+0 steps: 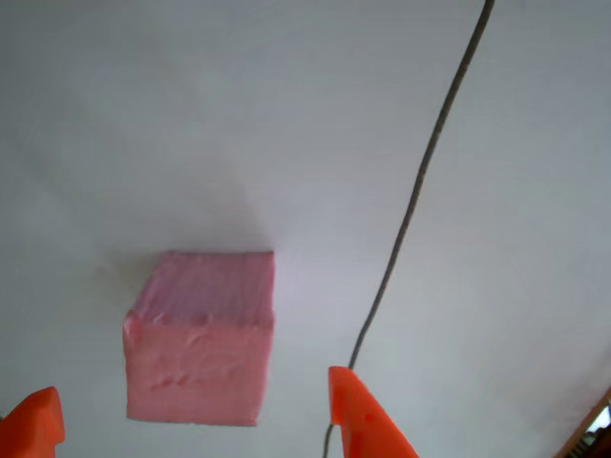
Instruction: Grasp the colored block, Place it on the black dot, and then return the arm to the default position.
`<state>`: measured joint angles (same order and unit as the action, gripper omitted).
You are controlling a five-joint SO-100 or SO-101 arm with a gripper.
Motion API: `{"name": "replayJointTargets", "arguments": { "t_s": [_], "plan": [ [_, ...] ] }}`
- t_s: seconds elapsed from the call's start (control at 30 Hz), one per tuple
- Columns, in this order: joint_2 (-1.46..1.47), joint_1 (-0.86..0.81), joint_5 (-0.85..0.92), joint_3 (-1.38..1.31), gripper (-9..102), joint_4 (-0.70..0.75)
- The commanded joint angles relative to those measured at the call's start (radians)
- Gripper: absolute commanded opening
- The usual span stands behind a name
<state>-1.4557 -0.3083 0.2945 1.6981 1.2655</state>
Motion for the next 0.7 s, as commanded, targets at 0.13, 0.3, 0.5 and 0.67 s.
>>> {"name": "replayJointTargets", "arguments": {
  "t_s": [0.13,0.3,0.5,0.67],
  "plan": [
    [0.014,-0.002,-0.015,-0.043,37,-0.008],
    [0.023,-0.002,-0.021,-0.048,38,-0.011],
    [0.049,-0.002,-0.023,-0.051,38,-0.018],
    [0.066,0.002,-0.028,-0.052,36,-0.026]
  ]
}}
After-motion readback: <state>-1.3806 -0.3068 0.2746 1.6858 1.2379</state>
